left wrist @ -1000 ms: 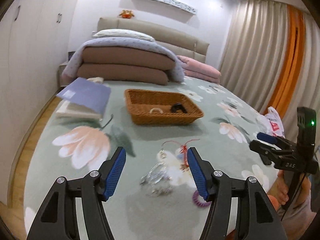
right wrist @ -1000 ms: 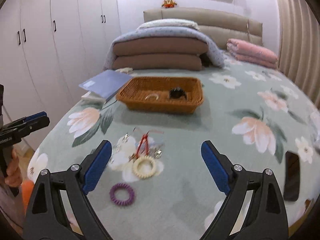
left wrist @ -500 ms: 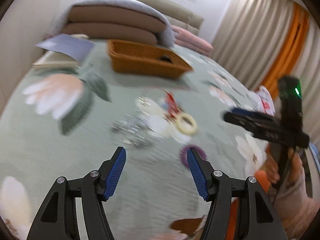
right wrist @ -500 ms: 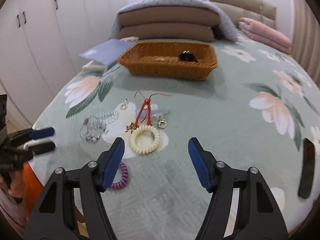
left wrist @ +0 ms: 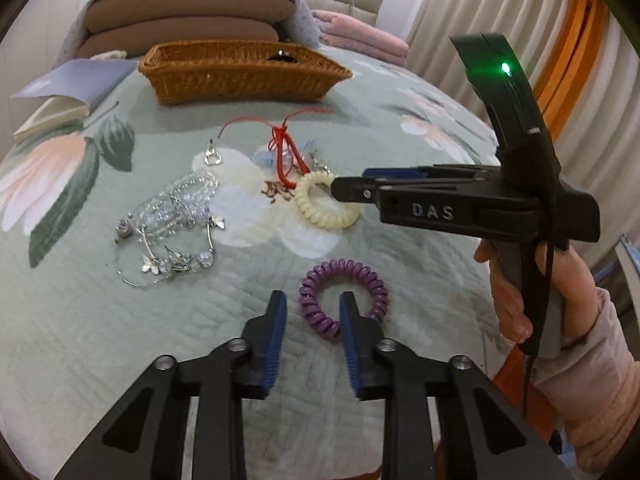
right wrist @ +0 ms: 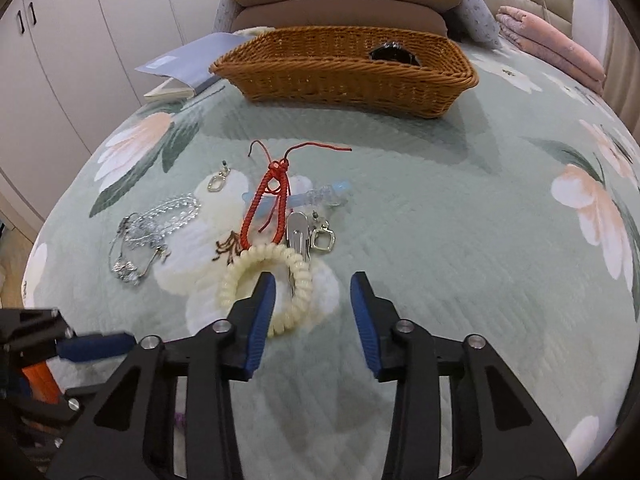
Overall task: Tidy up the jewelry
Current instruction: 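Grasp purple coil hair tie with left gripper while right gripper grasps cream bracelet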
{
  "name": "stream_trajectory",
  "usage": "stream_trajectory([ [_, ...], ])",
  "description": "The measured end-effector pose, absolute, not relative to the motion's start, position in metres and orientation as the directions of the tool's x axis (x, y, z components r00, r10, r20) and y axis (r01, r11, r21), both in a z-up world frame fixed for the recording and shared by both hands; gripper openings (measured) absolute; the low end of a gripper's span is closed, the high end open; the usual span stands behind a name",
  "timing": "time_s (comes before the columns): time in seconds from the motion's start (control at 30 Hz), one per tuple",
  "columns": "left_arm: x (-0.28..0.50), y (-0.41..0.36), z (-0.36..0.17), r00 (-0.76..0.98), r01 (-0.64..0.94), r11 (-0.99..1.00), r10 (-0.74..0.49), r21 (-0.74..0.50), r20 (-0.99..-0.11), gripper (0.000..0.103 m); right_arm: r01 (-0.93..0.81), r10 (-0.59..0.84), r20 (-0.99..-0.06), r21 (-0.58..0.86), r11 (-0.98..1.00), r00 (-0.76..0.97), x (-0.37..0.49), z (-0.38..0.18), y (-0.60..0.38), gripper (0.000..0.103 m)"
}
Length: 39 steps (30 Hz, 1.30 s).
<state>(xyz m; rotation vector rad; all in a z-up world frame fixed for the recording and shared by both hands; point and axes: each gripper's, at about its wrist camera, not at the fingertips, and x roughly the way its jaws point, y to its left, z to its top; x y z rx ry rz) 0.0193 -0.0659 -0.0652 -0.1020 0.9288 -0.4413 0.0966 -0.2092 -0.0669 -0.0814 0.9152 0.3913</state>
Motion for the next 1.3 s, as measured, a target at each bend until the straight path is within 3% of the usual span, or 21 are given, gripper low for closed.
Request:
stream_trajectory([
  [0.07,0.023,-0.068,-0.069,0.507,0.322,0.905,-0.412,-0.277,-0.757,0.025,-0.367,0.291,-0.794,0.093,0.926,0.533,0.103,-0.073,-0.203,0.029],
  [0.13,0.024,-0.069,-0.071,0.509,0.320,0.908,-0.406,-0.271,-0.759,0.025,-0.365,0.283,-0.797,0.085,0.927,0.533,0.107,-0.077,-0.199,0.019],
  [0.2,0.024,-0.072,-0.071,0.511,0.321,0.911,-0.398,-0.260,-0.762,0.019,-0.374,0.293,-0.790,0.087,0.923,0.539,0.106,-0.077,-0.196,0.012],
  [0.3,0.023,-0.076,-0.072,0.516,0.328,0.915,-0.381,-0.234,-0.767,0.011,-0.376,0.281,-0.784,0.066,0.924,0.554,0.103,-0.075,-0.194,0.012],
  [0.97,0.022,-0.043,-0.030,0.602,0.318,0.904,-0.426,-0.287,-0.675,0.010,-0.392,0.322,-0.705,0.067,0.918,0.633,0.072,-0.017,-0.223,0.011],
  [1.2,0.023,-0.039,-0.037,0.582,0.324,0.894,-0.445,-0.308,-0.681,0.010,-0.362,0.411,-0.736,0.238,0.901,0.538,0.091,-0.044,-0.249,0.012],
  [1.3,0.025,-0.039,-0.041,0.573,0.325,0.891,-0.453,-0.317,-0.683,0.010,-0.356,0.404,-0.770,0.245,0.902,0.494,0.097,-0.060,-0.248,0.012],
])
